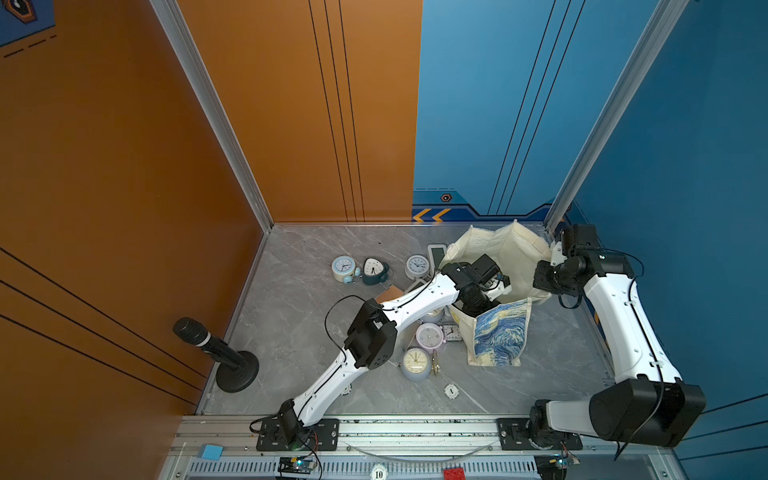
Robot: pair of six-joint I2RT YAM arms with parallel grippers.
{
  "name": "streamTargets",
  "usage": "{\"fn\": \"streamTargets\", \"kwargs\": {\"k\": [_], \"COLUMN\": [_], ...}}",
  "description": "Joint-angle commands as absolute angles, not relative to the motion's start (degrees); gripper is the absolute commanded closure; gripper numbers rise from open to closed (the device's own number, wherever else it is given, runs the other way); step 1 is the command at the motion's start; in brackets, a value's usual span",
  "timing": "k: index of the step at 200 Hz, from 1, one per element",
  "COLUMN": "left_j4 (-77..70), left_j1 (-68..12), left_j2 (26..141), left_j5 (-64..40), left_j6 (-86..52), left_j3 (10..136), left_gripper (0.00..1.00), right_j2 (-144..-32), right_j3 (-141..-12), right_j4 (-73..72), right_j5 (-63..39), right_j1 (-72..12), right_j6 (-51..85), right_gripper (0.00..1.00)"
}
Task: Put the alarm clock into the canvas bag
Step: Place the alarm at the canvas bag.
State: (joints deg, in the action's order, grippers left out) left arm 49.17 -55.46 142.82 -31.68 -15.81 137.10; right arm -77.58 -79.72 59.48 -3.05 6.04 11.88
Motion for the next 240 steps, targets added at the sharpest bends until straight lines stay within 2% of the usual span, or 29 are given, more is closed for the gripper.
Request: {"fn": "streamTargets", "kwargs": {"k": [1, 29, 54, 163, 240], "left_j4": [50.1, 50.1, 50.2, 50.0, 50.0], "left_j1": [-55.6, -55.6, -55.5, -54.6, -52.7], "left_j2": [139.2, 138.0, 136.8, 129.9, 122.2], "left_j5": [-30.8, -30.2, -29.3, -22.0, -15.8], "left_j6": [-15.2, -15.7, -15.8, -17.2, -16.0], "left_j3": [139.7, 140.4, 140.8, 142.1, 139.0], "left_gripper": [0.06, 0.01, 0.01, 0.10, 0.12], "right_j2": [-78.2, -78.2, -78.0, -77.8, -77.7], "right_j3": [-80.7, -80.7, -80.5, -80.3, -80.1], "right_j4": [60.2, 60.2, 60.2, 60.2, 60.2], "right_j5": [-4.2, -4.3, -4.3, -4.2, -4.0], "right_j1": [6.0, 5.9, 5.9, 5.9, 5.8], "right_j6": [12.1, 12.1, 12.0, 12.0, 11.9], "right_gripper": [0.92, 0.92, 0.92, 0.92, 0.92]}}
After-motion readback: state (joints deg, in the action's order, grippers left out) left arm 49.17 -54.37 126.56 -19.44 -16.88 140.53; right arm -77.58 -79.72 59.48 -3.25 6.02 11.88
